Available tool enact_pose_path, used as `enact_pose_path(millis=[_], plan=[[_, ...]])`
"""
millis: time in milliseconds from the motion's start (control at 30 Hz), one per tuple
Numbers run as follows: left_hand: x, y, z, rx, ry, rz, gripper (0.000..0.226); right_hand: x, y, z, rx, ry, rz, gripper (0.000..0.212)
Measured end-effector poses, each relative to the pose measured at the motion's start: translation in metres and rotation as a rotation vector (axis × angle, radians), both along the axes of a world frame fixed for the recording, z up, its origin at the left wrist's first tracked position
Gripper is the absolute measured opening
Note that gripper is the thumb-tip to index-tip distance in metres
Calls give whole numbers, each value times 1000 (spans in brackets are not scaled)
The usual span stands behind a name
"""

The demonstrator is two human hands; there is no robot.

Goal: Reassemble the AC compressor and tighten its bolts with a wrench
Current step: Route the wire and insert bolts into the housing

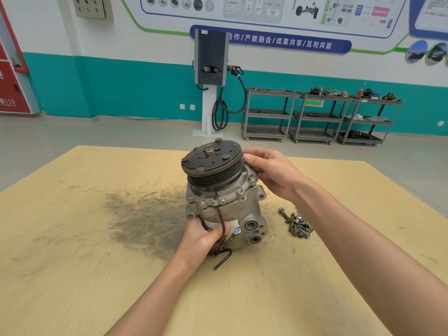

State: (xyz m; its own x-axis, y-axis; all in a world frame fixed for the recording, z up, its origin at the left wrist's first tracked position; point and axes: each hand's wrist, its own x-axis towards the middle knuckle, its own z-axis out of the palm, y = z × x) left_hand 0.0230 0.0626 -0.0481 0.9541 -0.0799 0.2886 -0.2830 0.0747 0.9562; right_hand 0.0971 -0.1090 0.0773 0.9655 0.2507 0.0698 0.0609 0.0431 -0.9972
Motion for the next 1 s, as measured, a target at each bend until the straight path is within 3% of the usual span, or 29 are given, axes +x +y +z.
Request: enact_pose_path(millis=[367, 500, 700, 1000], plan=[[2, -1, -2, -19, -6, 23, 51, 0, 4, 2, -41, -12, -49, 5], [2, 0, -2, -15, -3, 21, 47, -2, 2, -1, -44, -5, -3, 13], [2, 0, -3, 2, 7, 14, 33, 0, 5, 3, -52, -5, -49, 6], [3, 0, -4, -14, -2, 13, 38, -3, 5, 5, -60, 3, -43, 6]])
